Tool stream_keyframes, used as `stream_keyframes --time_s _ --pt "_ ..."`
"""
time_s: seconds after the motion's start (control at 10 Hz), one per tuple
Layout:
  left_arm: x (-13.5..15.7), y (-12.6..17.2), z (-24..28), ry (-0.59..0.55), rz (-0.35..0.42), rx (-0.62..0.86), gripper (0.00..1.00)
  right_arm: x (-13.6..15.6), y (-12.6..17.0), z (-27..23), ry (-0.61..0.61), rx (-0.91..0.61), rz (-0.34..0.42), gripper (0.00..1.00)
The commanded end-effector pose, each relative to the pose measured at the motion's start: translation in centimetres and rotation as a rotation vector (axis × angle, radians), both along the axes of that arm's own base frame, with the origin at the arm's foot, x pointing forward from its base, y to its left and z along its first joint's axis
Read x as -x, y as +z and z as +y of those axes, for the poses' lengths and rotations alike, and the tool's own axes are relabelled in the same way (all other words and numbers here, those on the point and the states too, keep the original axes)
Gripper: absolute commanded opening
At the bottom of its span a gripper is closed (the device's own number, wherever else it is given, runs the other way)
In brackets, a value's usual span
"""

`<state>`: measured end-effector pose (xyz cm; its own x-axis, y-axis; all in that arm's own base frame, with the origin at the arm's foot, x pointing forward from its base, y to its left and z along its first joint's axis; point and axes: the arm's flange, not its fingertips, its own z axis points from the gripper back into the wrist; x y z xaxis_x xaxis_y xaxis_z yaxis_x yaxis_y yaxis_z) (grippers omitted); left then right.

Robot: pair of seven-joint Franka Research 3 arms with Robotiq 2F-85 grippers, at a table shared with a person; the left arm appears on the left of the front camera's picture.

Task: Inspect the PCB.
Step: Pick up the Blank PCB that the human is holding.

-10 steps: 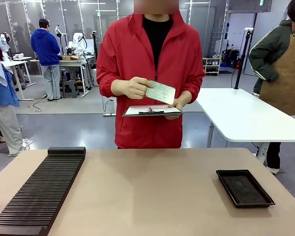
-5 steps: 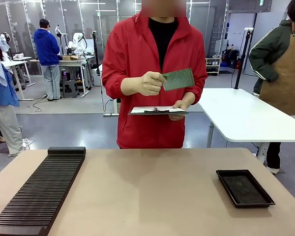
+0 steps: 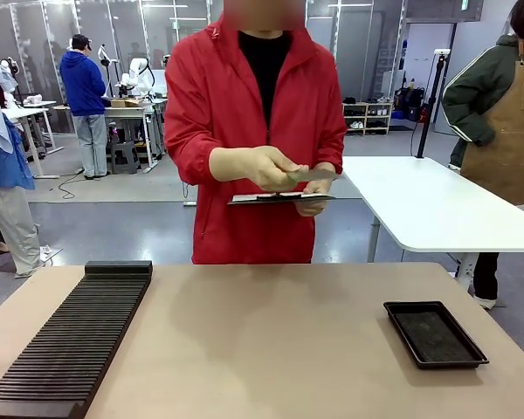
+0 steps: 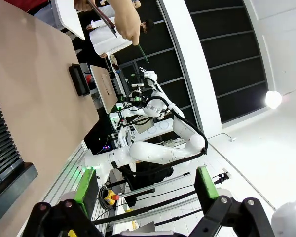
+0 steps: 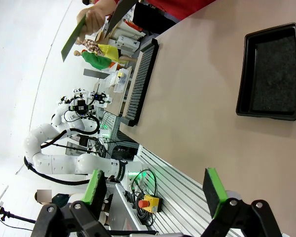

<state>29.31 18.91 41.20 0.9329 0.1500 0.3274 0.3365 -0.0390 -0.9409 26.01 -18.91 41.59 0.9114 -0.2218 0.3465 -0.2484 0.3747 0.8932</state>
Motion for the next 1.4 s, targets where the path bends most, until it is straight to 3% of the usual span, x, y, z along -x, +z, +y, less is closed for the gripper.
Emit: stream_keyframes --time_s 0.0,0.1,0.3,0.5,0.9,1.3 --pt "0.2 0.0 0.2 0.002 0.002 -0.004 1.0 0.0 0.2 -0.1 0.003 -0.011 -0.027 1.0" --pt "0.2 0.0 0.2 0.002 0.002 -0.004 1.0 0.0 0.0 0.0 0.0 0.0 0.0 1.0" --pt "0.2 0.0 0.2 0.002 0.002 -0.004 1.0 -3.3 2.9 3.6 0.101 -0.04 0.027 1.0" --pt "0.2 0.0 0.2 0.002 0.002 -0.004 1.0 -6.6 4.5 6.6 0.092 -0.092 0.108 1.0" --pt "0.2 0.0 0.2 0.002 0.002 -0.004 1.0 -12.8 9.7 13.0 0.201 -0.121 0.26 1.0" --pt "0.2 0.0 0.2 0.002 0.002 -0.004 1.0 -18.2 11.7 19.4 0.198 -0.232 0.387 1.0"
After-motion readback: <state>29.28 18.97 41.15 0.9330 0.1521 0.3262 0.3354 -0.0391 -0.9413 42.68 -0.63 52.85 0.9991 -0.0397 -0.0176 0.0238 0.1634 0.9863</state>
